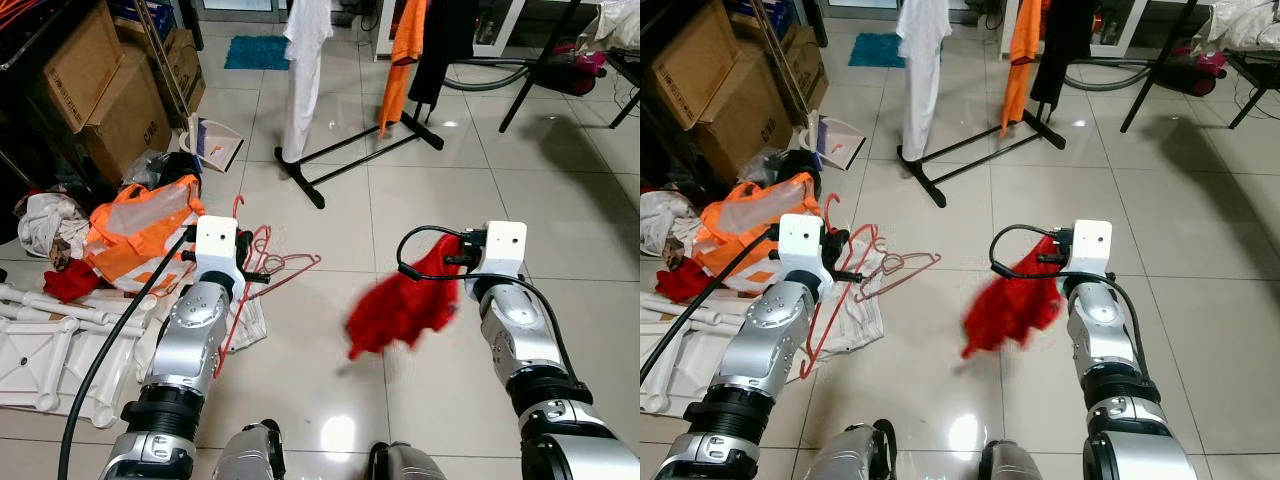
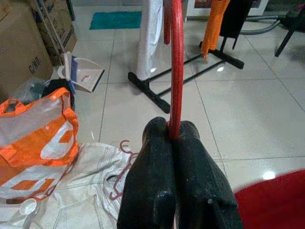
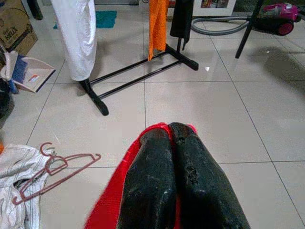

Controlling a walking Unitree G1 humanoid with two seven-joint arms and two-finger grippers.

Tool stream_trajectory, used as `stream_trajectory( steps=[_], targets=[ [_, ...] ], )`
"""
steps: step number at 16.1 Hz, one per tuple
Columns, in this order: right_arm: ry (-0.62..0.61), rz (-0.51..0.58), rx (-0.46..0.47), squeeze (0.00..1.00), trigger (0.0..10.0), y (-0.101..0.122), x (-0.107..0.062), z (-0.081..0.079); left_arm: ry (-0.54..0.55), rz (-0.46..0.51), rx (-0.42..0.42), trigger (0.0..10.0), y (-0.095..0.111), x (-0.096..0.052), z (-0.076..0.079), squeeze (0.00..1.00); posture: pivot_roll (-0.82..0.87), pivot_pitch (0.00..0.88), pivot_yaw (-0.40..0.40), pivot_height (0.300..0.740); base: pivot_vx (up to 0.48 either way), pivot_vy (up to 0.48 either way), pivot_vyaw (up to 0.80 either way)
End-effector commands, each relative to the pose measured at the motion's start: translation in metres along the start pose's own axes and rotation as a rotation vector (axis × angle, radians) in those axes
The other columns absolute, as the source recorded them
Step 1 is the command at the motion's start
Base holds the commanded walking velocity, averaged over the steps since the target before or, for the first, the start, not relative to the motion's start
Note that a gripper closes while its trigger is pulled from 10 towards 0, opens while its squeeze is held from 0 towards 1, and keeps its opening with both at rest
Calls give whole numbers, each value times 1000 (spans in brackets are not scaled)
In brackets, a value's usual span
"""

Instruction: Hang hanger

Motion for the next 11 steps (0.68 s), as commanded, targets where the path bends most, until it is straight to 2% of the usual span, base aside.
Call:
stream_trajectory(
  steps=[1,5,6,8,10,11],
  targets=[
    [-11,33,10,0,0,7,2,0,-10,-2,7,10000,0,2,4,0,-93,114,1,740,0,0,0],
    [-9,49,24,0,0,10,3,-1,-20,8,2,10000,1,4,6,0,-103,121,2,740,0,0,0],
    [-10,59,62,0,0,17,5,-1,-47,18,25,10000,6,5,10,0,-105,124,0,740,0,0,0],
    [-24,43,155,0,0,32,12,1,-143,22,99,10000,17,7,21,0,-105,128,-5,740,0,0,0],
    [-22,44,209,0,0,47,17,1,-244,-14,109,10000,24,6,31,0,-105,130,-11,740,0,0,0],
    [-8,60,239,0,0,62,21,-1,-381,-49,93,10000,30,0,45,0,-105,133,-15,740,0,0,0]
  ],
)
Point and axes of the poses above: a point about 5 cm out from each wrist's last joint towards the gripper, its own x axis pointing out of the wrist towards the gripper, its own y axis along the axis of the wrist's last joint, z = x × y, the point moved 2 cm from there along x, pointing out of the wrist towards the gripper, and after that the axes turned 15 degrees about -x, right-handed, at the moved point
